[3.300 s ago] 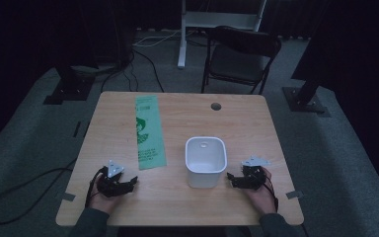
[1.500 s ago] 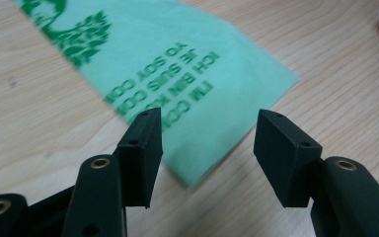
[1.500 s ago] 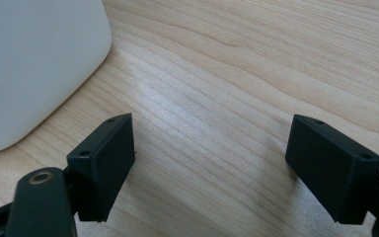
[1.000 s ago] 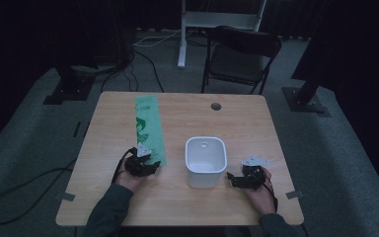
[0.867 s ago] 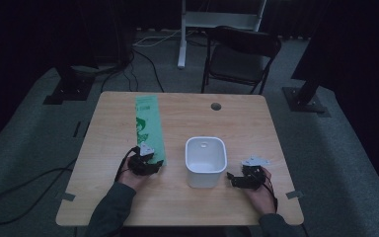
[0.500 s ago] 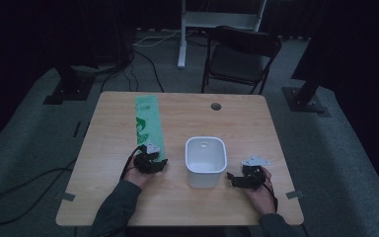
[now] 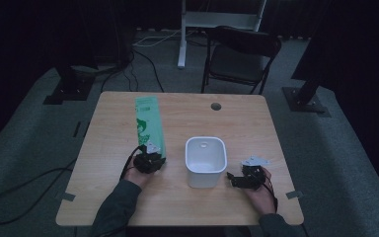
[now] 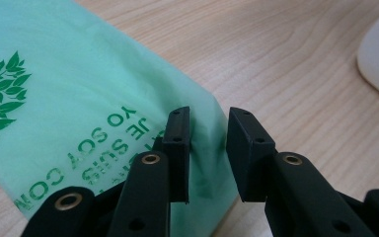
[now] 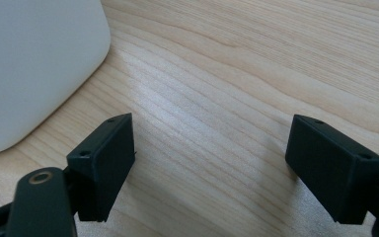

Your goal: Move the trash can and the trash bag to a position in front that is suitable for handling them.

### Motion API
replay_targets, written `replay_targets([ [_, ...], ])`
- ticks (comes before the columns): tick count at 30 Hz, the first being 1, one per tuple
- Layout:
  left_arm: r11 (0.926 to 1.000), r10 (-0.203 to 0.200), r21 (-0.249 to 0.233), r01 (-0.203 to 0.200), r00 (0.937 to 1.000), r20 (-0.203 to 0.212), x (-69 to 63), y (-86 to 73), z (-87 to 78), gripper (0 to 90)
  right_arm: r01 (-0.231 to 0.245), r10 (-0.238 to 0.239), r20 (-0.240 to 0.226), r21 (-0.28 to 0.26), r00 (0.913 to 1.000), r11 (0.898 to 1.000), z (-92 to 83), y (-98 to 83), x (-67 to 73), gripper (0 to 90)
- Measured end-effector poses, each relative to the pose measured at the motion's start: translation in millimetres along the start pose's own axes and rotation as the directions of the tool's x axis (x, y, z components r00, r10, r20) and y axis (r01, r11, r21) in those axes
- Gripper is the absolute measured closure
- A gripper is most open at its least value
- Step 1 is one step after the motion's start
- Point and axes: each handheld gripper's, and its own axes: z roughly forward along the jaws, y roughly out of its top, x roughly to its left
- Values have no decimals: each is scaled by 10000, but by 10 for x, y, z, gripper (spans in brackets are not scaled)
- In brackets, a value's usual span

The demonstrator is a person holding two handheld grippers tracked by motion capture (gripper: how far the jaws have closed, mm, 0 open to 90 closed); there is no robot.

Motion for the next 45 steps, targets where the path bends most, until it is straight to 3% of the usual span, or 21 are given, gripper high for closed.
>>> replay_targets([
  [8,9998,200,-59,-199,9996,212,-23,-155,-139,703,-1,1,2,0,10000,10000,0,0,0,186],
  [10,9996,264,-50,-263,9994,241,-11,-198,-183,737,0,0,2,-1,10000,10000,0,0,0,186],
  [12,9999,119,-106,-116,9994,310,19,-223,-201,748,-1,1,1,-1,10000,10000,0,0,0,186],
  [15,9997,-2,-257,14,9991,431,14,-213,-179,658,1,-1,4,-2,10000,10000,0,0,0,186],
  [19,9994,145,-335,-132,9992,373,-49,-136,-120,629,-34,34,29,-2,10000,10000,2,2,3,186],
  [27,9991,429,-54,-427,9986,316,-64,-116,-106,846,-33,33,26,-3,10000,10000,2,2,3,186],
  [31,9980,629,47,-632,9967,513,-56,-160,-161,889,-32,32,27,-2,10000,10000,2,2,2,186],
  [35,9993,371,-31,-370,9981,492,-18,-205,-195,890,-32,32,29,-2,10000,10000,2,2,3,185],
  [36,9995,294,-116,-288,9983,505,-14,-205,-195,871,-32,32,29,-1,10000,10000,2,2,3,186],
  [37,9995,294,-116,-288,9983,505,-14,-205,-195,791,-32,32,29,-1,10000,10000,2,2,3,186],
  [38,9992,55,-399,-35,9987,500,-11,-186,-186,713,-36,36,33,-4,10000,10000,3,2,3,186],
  [40,9979,-106,-637,131,9991,402,-22,-148,-156,624,-53,53,45,-1,10000,10000,4,4,4,186],
  [45,9984,-348,-450,349,9994,23,-29,-60,-30,613,-52,52,46,-1,10000,10000,4,4,4,186],
])
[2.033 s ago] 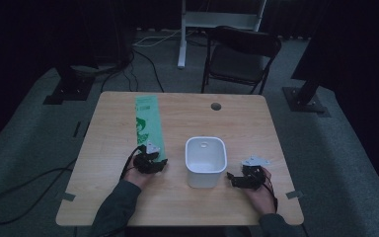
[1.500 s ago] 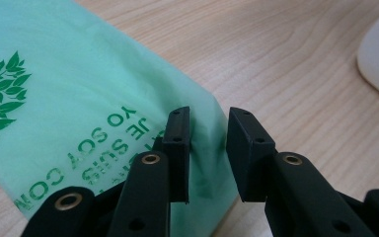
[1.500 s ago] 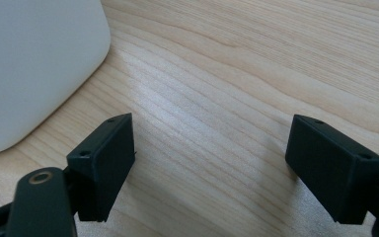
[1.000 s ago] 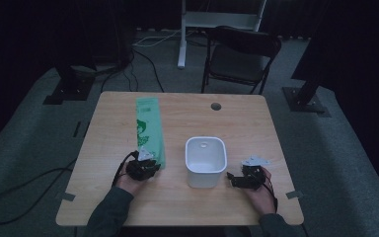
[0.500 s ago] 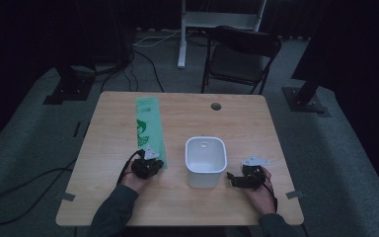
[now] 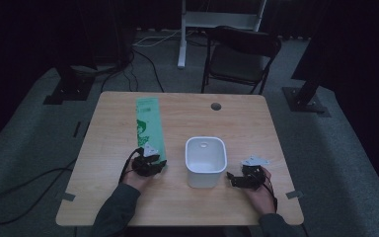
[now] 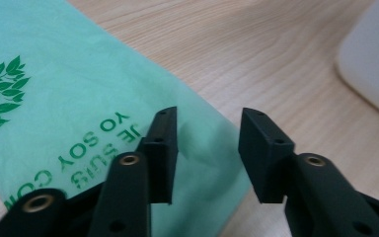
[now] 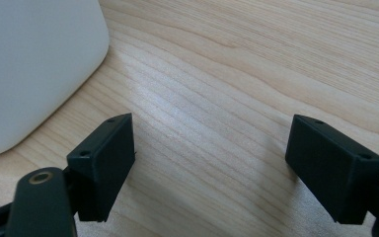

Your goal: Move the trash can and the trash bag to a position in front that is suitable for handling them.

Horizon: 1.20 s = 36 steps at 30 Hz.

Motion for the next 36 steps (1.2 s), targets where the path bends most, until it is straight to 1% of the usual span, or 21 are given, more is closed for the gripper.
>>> replay_targets([
  [3,9998,147,139,-147,9999,-19,-12,14,30,727,0,0,-3,-2,10000,10000,0,0,0,186],
  [5,9998,77,184,-77,10000,30,-1,16,24,812,-4,4,-3,1,10000,10000,0,0,0,186],
  [8,9995,203,256,-206,9997,115,0,3,1,889,1,-1,-4,-1,10000,10000,0,0,0,186],
  [10,9983,451,359,-458,9988,182,-11,-13,-30,894,-1,1,-2,-2,10000,10000,0,0,0,186],
  [13,9965,710,418,-722,9970,300,-27,-66,-93,893,-3,3,0,3,10000,10000,0,0,0,186],
  [15,9958,824,356,-840,9956,442,-32,-119,-142,890,1,-1,-2,-1,10000,10000,0,0,0,186],
  [18,9957,877,235,-894,9941,639,-41,-211,-219,873,-3,3,-2,2,10000,10000,0,0,0,186],
  [21,9957,911,76,-918,9933,713,-67,-298,-289,866,-3,3,-1,2,10000,10000,0,0,0,186],
  [27,9911,1325,5,-1331,9864,972,-135,-395,-382,862,-2,2,0,2,10000,10000,0,0,0,186],
  [32,9907,1354,-14,-1360,9848,1088,-163,-459,-444,861,0,0,-2,-1,10000,10000,0,0,0,186],
  [34,9925,1220,-4,-1226,9871,1032,-178,-483,-468,854,-2,2,0,3,10000,10000,0,0,0,186],
  [36,9930,1176,2,-1182,9875,1047,-193,-507,-491,854,3,-3,0,1,10000,10000,0,0,0,186],
])
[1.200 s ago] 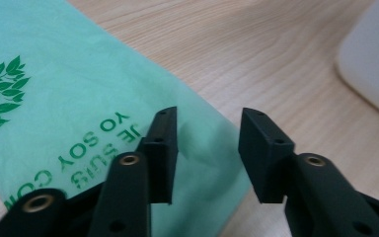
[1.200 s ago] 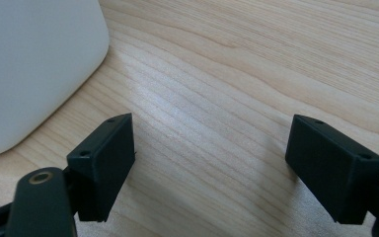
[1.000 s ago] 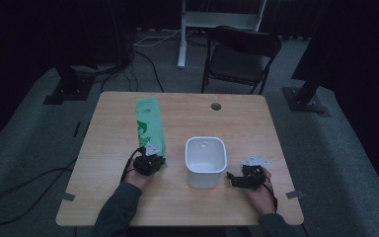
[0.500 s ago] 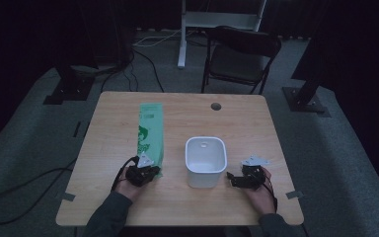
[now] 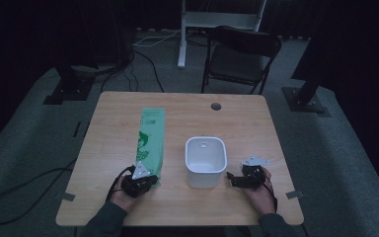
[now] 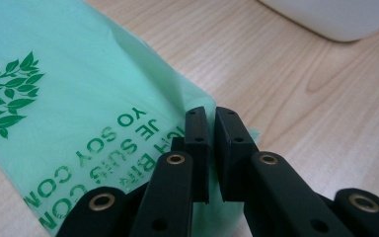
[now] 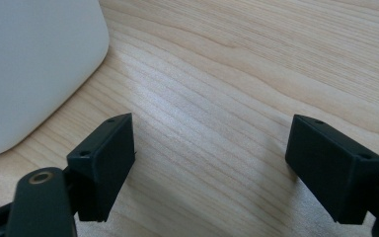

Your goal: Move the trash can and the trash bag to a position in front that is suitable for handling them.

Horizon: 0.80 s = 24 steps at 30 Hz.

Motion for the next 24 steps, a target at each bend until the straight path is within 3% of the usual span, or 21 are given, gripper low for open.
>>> replay_targets([
  [15,10000,-72,-26,72,9999,74,-157,-115,-111,828,2,-2,0,1,10000,10000,15,15,1,185],
  [17,9999,-132,-55,133,9999,74,-161,-118,-117,796,6,-6,-2,1,10000,10000,16,15,0,185],
  [18,9998,-159,-79,159,9999,32,-161,-118,-123,731,6,-6,-9,1,10000,10000,16,15,0,186],
  [24,9911,-751,-1102,742,9972,-39,-69,-96,-266,595,-8,8,31,-8,10000,10000,20,18,5,186],
])
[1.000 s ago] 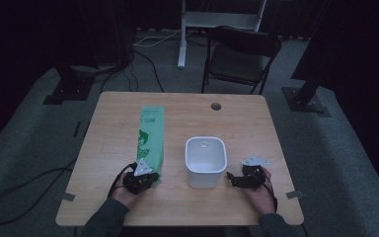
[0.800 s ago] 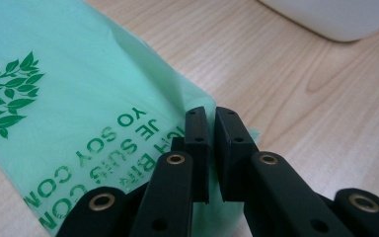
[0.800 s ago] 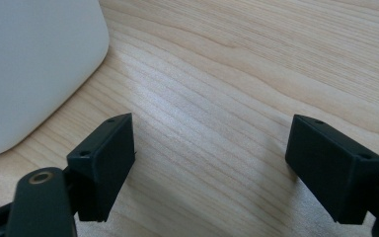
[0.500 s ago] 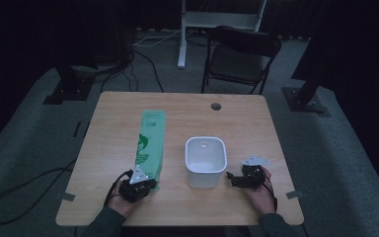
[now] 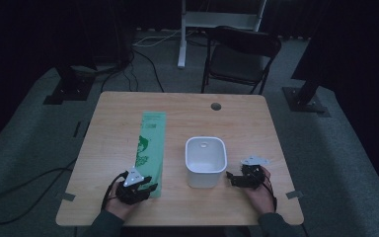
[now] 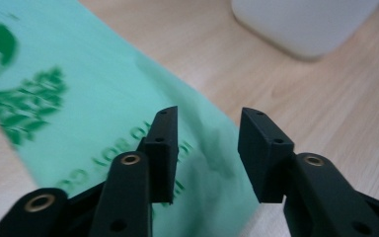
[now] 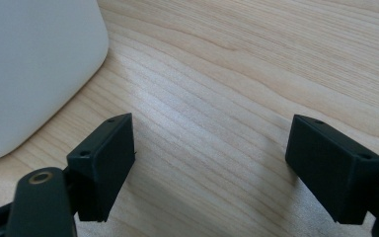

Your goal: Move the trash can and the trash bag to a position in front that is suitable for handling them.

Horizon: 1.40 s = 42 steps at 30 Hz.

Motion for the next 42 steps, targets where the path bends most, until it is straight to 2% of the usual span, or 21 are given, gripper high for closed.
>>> replay_targets([
  [4,9986,-409,-345,394,9982,-437,110,5,-61,565,-75,76,93,-22,9999,10000,9,13,33,213],
  [6,9968,-685,-460,651,9946,-776,187,8,-66,556,-42,43,85,-66,10000,10000,16,20,59,230],
  [10,9902,-1325,-642,1240,9798,-1500,360,4,-27,537,73,-74,-49,-103,10000,9999,42,46,155,255],
  [12,9855,-1651,-671,1559,9722,-1661,430,-10,-7,534,178,-180,-151,-137,9997,9997,57,61,203,273],
  [14,9833,-1790,-675,1691,9656,-1886,473,-28,12,535,212,-214,-203,-131,9996,9997,75,78,239,273],
  [20,9716,-2362,-698,2262,9453,-2250,592,-51,42,514,419,-424,-339,-160,9985,9990,94,96,303,281],
  [23,9664,-2568,-728,2465,9382,-2319,649,-21,65,508,458,-463,-385,-158,9982,9988,106,107,335,281],
  [26,9606,-2780,-563,2723,9356,-2178,725,29,136,499,451,-457,-439,-152,9980,9989,113,114,342,280],
  [30,9577,-2869,-418,2848,9330,-2174,775,104,254,496,434,-441,-456,-150,9980,9989,114,114,340,279],
  [33,9567,-2910,-552,2859,9321,-2159,780,131,275,496,435,-442,-466,-152,9979,9989,114,114,340,278],
  [42,9547,-2968,-497,2932,9291,-2204,776,121,282,491,433,-440,-475,-147,9979,9990,114,113,339,277],
])
